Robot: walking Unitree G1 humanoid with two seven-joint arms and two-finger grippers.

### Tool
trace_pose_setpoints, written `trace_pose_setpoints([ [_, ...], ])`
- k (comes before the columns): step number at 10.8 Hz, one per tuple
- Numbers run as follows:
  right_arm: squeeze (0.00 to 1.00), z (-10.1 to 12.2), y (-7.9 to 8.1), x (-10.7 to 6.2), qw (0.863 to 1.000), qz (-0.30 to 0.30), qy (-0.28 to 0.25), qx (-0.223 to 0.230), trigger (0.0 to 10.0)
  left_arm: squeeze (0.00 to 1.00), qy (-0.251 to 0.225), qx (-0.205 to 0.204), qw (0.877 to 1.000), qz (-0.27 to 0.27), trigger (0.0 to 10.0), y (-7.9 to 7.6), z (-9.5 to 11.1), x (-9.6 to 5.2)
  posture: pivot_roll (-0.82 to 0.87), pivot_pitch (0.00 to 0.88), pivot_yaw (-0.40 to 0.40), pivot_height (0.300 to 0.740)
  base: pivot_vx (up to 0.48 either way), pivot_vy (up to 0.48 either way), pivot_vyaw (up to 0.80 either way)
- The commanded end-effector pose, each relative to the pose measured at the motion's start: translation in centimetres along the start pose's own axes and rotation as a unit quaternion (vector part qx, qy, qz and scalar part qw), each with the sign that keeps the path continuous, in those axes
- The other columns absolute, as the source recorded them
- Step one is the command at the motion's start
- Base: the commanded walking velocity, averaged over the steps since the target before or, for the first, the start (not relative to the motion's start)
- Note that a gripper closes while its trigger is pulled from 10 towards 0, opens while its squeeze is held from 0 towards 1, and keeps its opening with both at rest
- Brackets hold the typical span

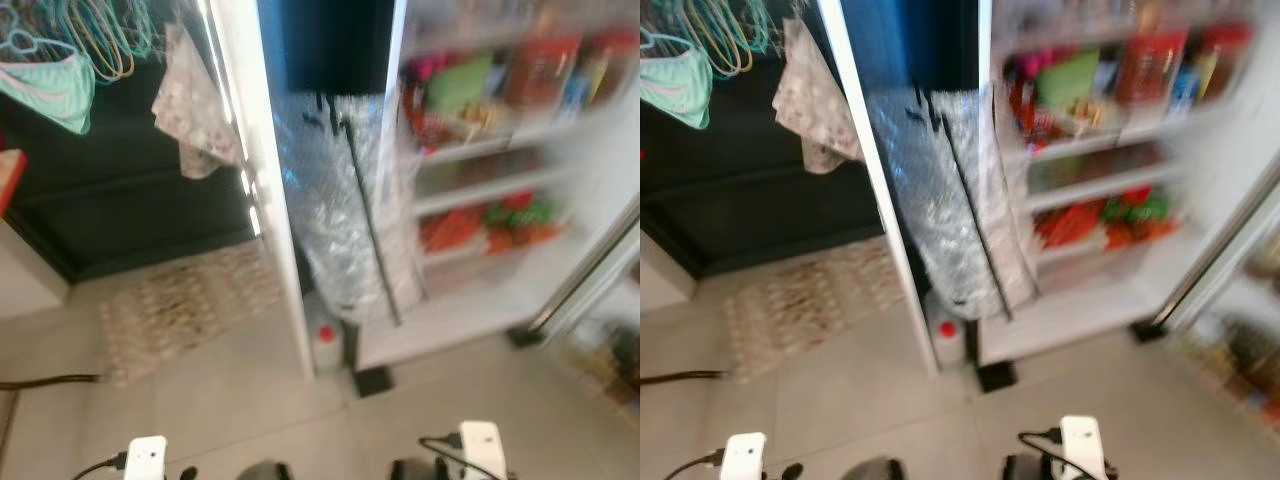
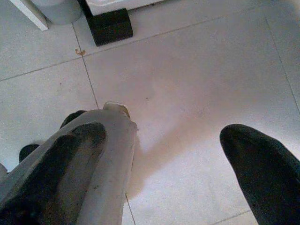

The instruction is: Restocking fridge

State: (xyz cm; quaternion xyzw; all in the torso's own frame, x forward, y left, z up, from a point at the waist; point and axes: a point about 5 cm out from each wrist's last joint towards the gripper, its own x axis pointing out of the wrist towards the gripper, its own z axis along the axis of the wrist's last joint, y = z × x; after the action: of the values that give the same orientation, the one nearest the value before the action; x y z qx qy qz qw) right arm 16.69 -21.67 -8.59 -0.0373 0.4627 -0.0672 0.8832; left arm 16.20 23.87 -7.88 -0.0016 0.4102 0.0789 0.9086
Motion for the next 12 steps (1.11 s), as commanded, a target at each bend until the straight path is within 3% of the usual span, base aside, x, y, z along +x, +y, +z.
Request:
trace_pose_setpoints([
  [1, 0.00, -0.96, 0.36, -0.17, 1.000, 0.010, 0.015, 0.008, 10.0, 0.00, 0.016, -0.002, 1.000, -0.007, 10.0, -0.15, -0.87, -0.22, -0.05, 0.035, 0.064, 0.658, 0.000, 0.000, 0.00],
  [6, 0.00, -1.10, 0.48, -0.18, 1.000, 0.014, 0.020, 0.011, 10.0, 0.00, 0.014, 0.001, 1.000, -0.016, 10.0, -0.23, -0.84, -0.22, -0.05, 0.012, 0.069, 0.740, 0.000, 0.000, 0.00],
  [12, 0.00, -0.90, 0.46, -0.14, 1.000, 0.011, 0.018, 0.012, 10.0, 0.00, 0.014, -0.002, 1.000, -0.016, 10.0, -0.25, -0.67, -0.15, -0.04, 0.026, 0.063, 0.740, 0.000, 0.000, 0.00],
])
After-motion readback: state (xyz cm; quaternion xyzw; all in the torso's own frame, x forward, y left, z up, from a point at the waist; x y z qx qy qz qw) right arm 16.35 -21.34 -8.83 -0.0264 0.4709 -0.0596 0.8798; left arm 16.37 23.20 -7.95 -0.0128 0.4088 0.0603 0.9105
